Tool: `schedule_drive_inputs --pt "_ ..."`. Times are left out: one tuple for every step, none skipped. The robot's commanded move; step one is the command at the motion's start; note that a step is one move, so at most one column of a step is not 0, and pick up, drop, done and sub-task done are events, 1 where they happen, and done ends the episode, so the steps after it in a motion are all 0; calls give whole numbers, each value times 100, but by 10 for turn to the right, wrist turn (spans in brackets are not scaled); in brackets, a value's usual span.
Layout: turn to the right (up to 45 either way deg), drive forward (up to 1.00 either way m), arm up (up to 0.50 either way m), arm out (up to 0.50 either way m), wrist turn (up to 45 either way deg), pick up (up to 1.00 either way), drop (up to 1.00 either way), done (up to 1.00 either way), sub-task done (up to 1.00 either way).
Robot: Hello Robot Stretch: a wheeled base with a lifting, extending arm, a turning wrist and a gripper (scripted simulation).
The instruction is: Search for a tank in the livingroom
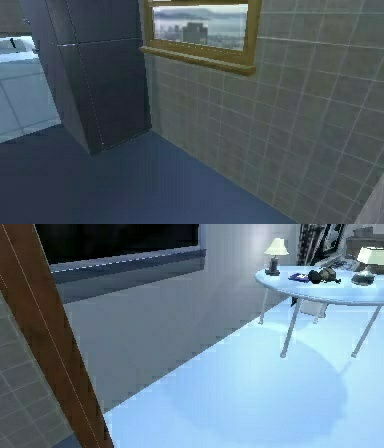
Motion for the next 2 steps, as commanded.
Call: schedule_drive_inputs --pt "0 30 0 0 0 0 0 0 0" --pt "-420 0 0 0 0 0 0 0 0"
